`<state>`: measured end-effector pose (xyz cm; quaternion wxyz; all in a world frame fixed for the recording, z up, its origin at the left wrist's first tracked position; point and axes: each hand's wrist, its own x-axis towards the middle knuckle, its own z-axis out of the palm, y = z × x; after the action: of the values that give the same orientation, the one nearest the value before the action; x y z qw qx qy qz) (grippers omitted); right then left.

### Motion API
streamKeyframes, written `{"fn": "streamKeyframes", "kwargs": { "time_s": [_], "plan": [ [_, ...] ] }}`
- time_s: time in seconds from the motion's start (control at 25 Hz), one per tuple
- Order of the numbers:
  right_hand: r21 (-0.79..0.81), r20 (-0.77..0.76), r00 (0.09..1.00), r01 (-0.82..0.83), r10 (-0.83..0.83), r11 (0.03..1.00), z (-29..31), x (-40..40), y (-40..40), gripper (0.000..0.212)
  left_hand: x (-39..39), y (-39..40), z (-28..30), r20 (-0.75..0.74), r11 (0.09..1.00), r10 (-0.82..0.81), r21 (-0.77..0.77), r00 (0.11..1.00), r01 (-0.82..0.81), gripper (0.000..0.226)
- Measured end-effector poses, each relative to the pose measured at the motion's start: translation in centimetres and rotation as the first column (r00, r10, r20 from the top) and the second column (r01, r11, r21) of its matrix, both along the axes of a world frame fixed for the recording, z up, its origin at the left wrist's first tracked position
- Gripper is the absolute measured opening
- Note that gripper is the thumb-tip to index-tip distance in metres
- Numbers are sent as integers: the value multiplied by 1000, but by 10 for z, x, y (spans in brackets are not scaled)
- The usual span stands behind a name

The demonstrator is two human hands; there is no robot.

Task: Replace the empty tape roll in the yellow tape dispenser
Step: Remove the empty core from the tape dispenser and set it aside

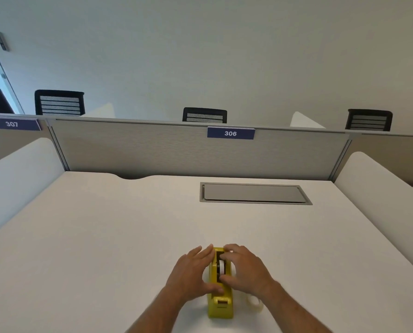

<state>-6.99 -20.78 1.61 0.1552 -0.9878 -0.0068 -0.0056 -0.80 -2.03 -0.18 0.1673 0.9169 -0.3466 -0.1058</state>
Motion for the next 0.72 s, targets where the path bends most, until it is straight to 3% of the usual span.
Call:
{"fn": "streamKeyframes", "kwargs": {
  "time_s": [0.72],
  "plan": [
    [35,118,993,7,-11,999,-1,2,0,47,0,-2,5,-100,993,33,-110,994,-44,104]
  ]
}}
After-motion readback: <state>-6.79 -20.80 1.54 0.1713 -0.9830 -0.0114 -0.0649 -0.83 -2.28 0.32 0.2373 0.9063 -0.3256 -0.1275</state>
